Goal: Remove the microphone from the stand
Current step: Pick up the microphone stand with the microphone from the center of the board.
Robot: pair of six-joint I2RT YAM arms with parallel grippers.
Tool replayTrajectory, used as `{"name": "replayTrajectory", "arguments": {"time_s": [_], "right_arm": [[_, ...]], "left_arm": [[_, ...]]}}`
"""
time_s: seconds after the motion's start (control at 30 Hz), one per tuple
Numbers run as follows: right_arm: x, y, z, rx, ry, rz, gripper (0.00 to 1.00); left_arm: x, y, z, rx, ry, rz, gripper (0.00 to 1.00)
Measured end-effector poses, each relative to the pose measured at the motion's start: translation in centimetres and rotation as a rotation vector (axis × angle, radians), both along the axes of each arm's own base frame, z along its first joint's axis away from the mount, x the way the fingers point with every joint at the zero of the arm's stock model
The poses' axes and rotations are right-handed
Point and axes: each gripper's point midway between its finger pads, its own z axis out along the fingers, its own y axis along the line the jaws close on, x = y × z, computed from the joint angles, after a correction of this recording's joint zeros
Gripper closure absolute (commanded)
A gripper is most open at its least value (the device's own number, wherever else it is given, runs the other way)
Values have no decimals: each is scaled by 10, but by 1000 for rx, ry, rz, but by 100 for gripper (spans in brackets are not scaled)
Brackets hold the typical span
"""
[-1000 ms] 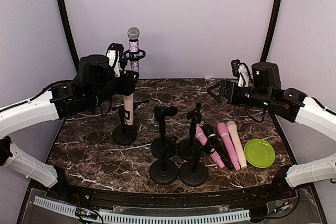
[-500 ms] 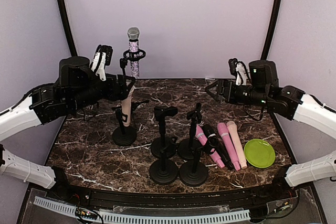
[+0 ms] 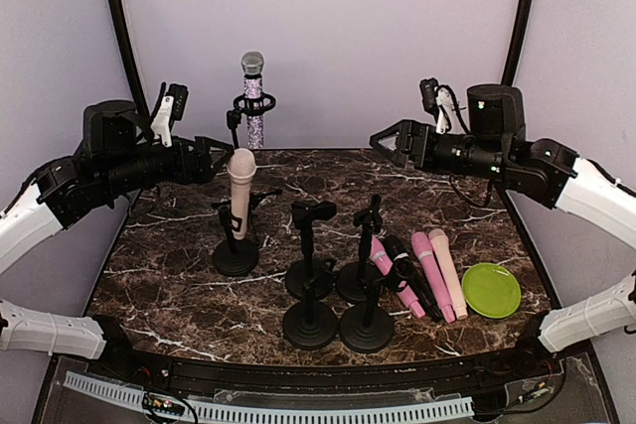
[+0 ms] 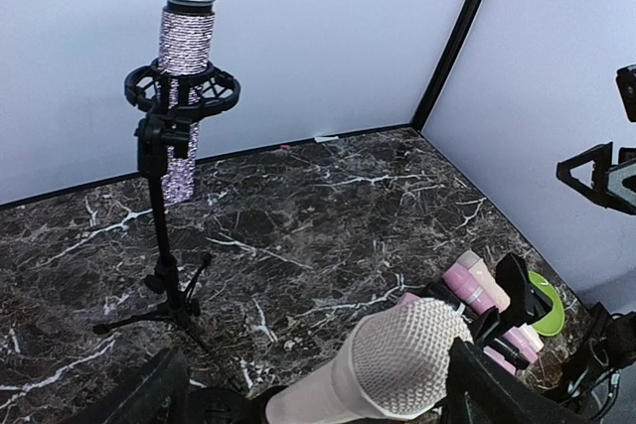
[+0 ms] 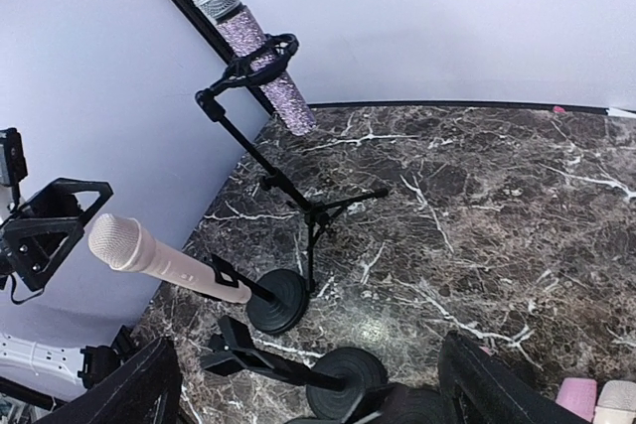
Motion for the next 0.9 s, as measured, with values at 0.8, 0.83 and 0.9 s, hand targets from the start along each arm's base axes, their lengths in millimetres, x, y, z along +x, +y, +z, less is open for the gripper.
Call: {"name": "replayTrajectory", "arguments": {"time_s": [0.8,0.83,0.9], "right_arm": [[-60,191,26,-114,-106,271,10],[-59,199,22,-128,-105,269,10],[-56,213,16,-156,-105,259,12]], "left_arm": [[17,58,-69,172,12,62,5],[17,58,-72,184,9,59,5],[18,58,-77,202,3,55,5]]}}
